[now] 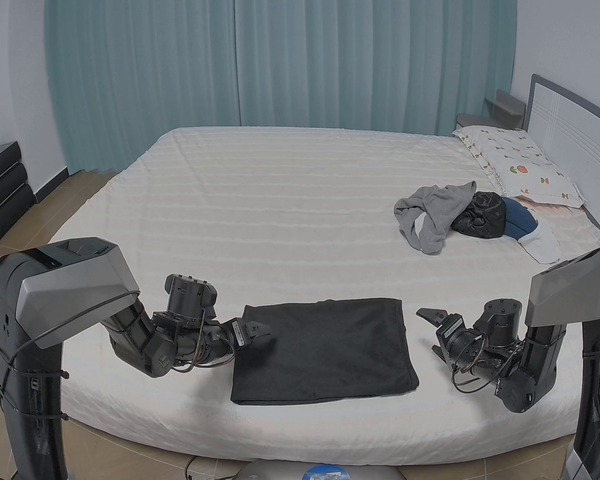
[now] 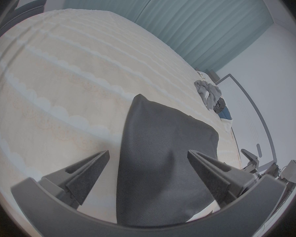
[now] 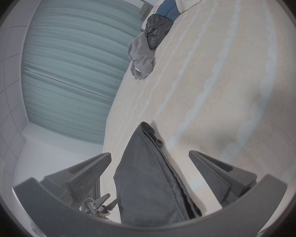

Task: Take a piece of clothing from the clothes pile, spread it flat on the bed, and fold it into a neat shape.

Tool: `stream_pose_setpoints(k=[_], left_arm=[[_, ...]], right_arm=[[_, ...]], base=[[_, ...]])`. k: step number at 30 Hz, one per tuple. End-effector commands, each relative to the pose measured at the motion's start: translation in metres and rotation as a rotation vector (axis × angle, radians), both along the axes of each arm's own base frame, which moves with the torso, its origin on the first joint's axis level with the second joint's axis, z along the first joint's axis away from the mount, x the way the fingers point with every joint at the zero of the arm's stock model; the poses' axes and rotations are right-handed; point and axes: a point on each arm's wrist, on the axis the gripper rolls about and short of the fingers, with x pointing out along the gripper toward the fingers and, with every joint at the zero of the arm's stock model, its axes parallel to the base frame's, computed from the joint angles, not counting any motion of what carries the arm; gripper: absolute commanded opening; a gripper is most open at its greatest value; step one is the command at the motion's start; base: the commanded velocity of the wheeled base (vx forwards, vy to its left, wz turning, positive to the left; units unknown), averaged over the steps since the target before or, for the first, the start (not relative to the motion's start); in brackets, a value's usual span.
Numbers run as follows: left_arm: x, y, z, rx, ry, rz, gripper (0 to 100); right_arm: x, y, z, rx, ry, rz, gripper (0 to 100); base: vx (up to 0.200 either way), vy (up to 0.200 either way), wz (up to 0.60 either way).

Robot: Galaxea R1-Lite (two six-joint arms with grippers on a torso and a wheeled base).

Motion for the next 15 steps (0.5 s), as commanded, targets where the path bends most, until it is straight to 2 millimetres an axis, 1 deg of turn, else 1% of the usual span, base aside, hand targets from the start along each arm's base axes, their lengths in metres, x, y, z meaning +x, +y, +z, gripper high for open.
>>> stream_pose_setpoints(k=[1,12,13,15], left_arm=[[0.0013,-0.0026,-0.0127,0.013,0.02,-0.005,100],[0.008,-0.0051,-0.0142,0.004,0.009,-0.001,100],[0.0076,-0.0062,-0.0148,0.006,0.009,-0.006,0],[0.0071,-0.0073,-0.0154,0.008,0.009,-0.009,0]], right_arm=[[-0.0018,-0.0001,-0.0033,-0.002,0.012,0.002,100],[-0.0017,-0.0001,-0.0035,-0.002,0.01,0.0,100],[-0.0017,-0.0001,-0.0035,-0.002,0.01,0.002,100],[-0.0017,-0.0001,-0.0035,-0.002,0.01,0.002,100]], base=[[0.0,0.0,0.0],[0.0,0.0,0.0],[0.0,0.0,0.0],[0.0,0.0,0.0]])
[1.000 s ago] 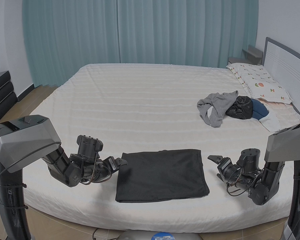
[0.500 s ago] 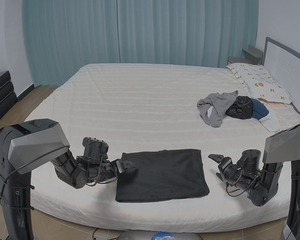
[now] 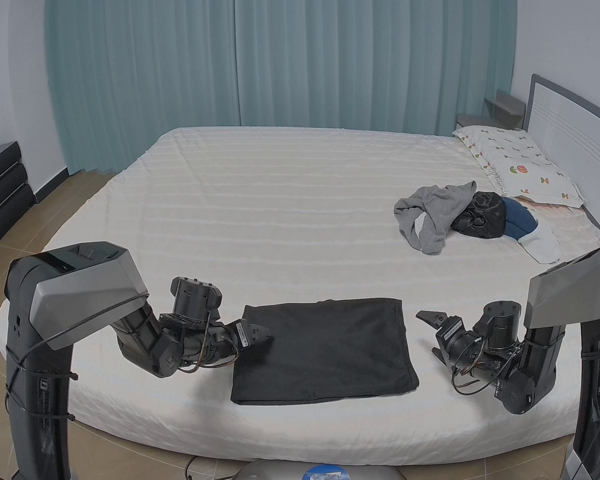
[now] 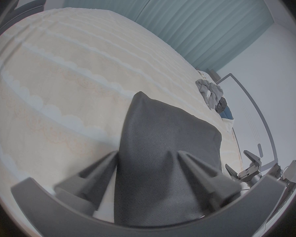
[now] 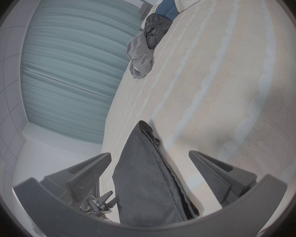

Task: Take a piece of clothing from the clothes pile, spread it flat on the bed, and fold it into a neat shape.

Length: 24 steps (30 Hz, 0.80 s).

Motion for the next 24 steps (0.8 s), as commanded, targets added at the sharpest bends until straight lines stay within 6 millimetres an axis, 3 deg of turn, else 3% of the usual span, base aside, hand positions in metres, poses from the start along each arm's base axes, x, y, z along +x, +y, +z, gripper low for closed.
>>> stream_pose_setpoints(k=[1,24], left_arm=[[0.0,-0.0016,-0.0038,0.004,0.006,-0.003,0],[-0.0011,0.0029,-0.0014,-0.007,-0.01,0.028,0]], right_arm=[[0.0,0.0001,-0.0006,0.0,0.001,0.001,100],[0.0001,-0.0018,-0.0009,-0.001,0.004,-0.005,100]], base=[[0.0,0.0,0.0],[0.0,0.0,0.0]])
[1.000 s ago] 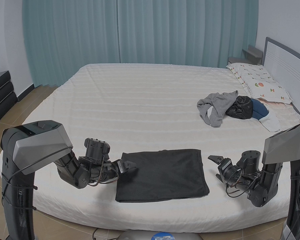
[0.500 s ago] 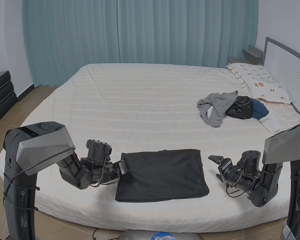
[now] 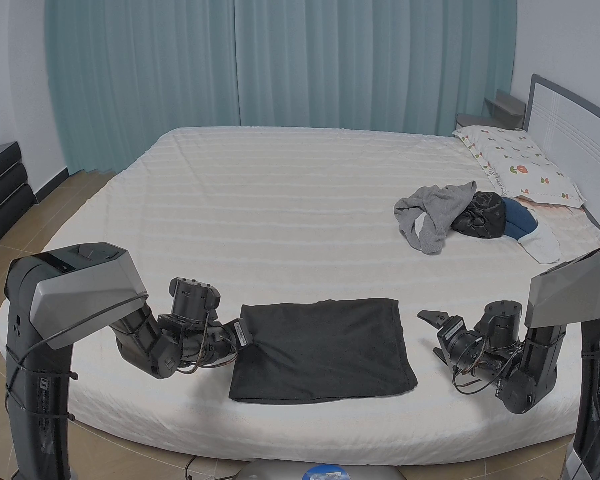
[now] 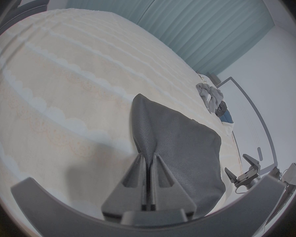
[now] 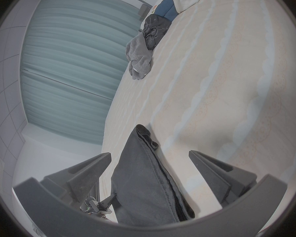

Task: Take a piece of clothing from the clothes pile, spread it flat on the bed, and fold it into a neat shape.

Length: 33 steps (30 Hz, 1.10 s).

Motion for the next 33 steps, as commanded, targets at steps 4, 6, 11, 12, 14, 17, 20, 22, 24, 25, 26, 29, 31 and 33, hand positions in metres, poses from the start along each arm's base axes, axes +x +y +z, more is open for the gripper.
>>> stream_pose_setpoints(k=[4,6,11,12,14,17,20,22,24,25,26,29,31,33], left_arm=[[-0.0025,0.0004,0.0001,-0.007,-0.015,0.0,0],[-0.0015,0.0008,0.0011,-0.01,-0.027,0.003,0],[-0.0032,0.0014,0.0,-0.014,-0.021,0.008,0],[-0.0032,0.0014,0.0,-0.014,-0.021,0.008,0],[-0.0038,0.001,-0.0004,-0.012,-0.018,0.007,0],[-0.0039,0.001,-0.0005,-0.012,-0.016,0.009,0],[-0.0043,0.0018,-0.0004,-0.011,-0.015,0.011,0],[-0.0062,0.0025,-0.0013,-0.009,-0.009,0.011,0],[-0.0081,0.0032,-0.001,-0.009,-0.004,0.012,0],[-0.0087,0.0034,-0.0004,-0.01,-0.003,0.013,0],[-0.0091,0.0042,0.0009,-0.01,-0.005,0.014,0],[-0.0092,0.0048,0.0018,-0.012,-0.006,0.017,0],[-0.0092,0.0048,0.0018,-0.012,-0.006,0.017,0],[-0.0095,0.0049,0.0015,-0.01,-0.005,0.018,0]], right_arm=[[-0.0002,0.0002,-0.001,-0.001,0.004,0.002,100],[-0.0002,0.0002,-0.001,-0.001,0.004,0.002,100],[-0.0001,-0.0001,-0.0015,0.001,0.006,0.007,100],[-0.0001,-0.0001,-0.0015,0.001,0.006,0.007,100],[-0.0004,-0.0004,-0.0016,0.006,0.01,0.015,100],[-0.0004,-0.0004,-0.0016,0.005,0.009,0.017,100],[-0.0004,-0.0004,-0.0021,0.005,0.011,0.017,100],[-0.0005,-0.0004,-0.003,0.004,0.013,0.015,100],[-0.0004,-0.0009,-0.003,0.004,0.014,0.015,100],[-0.0003,-0.0009,-0.003,0.004,0.013,0.014,100],[-0.0003,-0.0009,-0.003,0.004,0.013,0.014,100],[-0.0002,-0.0003,-0.0034,0.004,0.013,0.015,100],[-0.0005,-0.0004,-0.003,0.004,0.013,0.015,100],[-0.0005,-0.0004,-0.003,0.004,0.013,0.015,100]], base=[[0.0,0.0,0.0],[0.0,0.0,0.0],[0.0,0.0,0.0],[0.0,0.0,0.0],[0.0,0.0,0.0],[0.0,0.0,0.0],[0.0,0.133,0.0],[0.0,0.2,0.0],[0.0,0.2,0.0],[0.0,0.2,0.0],[0.0,0.2,0.0],[0.0,0.2,0.0],[0.0,0.2,0.0],[0.0,0.2,0.0]])
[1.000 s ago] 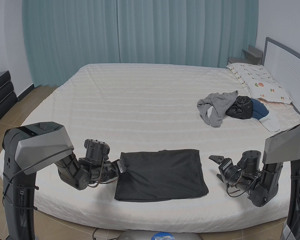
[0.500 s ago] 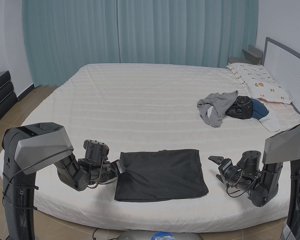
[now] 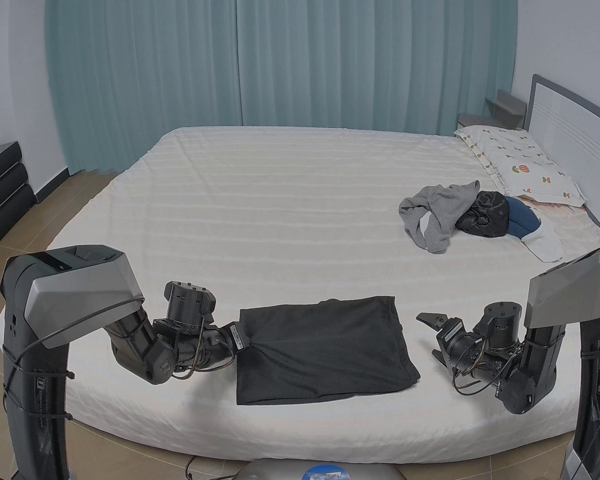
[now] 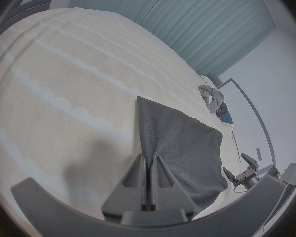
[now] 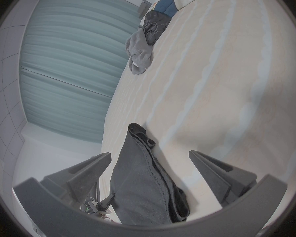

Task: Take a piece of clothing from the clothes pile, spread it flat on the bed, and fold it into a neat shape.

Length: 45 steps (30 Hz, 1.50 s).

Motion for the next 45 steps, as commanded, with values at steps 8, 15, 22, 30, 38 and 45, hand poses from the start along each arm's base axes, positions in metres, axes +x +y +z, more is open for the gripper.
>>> stream_pose_setpoints(k=[8,15,22,30,38,45], left_arm=[[0.001,0.0,0.003,-0.007,-0.007,0.007,0],[0.003,0.005,0.007,-0.021,-0.012,0.032,0],[0.003,0.009,0.009,-0.021,-0.012,0.043,0],[0.005,0.012,0.01,-0.026,-0.013,0.055,0],[0.007,0.013,0.01,-0.028,-0.018,0.058,0],[0.005,0.013,0.01,-0.027,-0.014,0.056,0]], right_arm=[[-0.001,0.0,-0.001,-0.001,0.004,0.001,100],[0.0,0.0,0.0,-0.001,0.002,0.001,100],[0.0,0.0,0.0,0.0,0.001,0.001,100],[-0.001,0.0,-0.001,-0.001,0.002,0.001,100],[-0.001,0.0,-0.001,-0.001,0.002,0.001,100],[-0.001,0.0,-0.001,-0.005,0.001,0.002,100]], base=[[0.0,0.2,0.0],[0.0,0.2,0.0],[0.0,0.2,0.0],[0.0,0.2,0.0],[0.0,0.2,0.0],[0.0,0.2,0.0]])
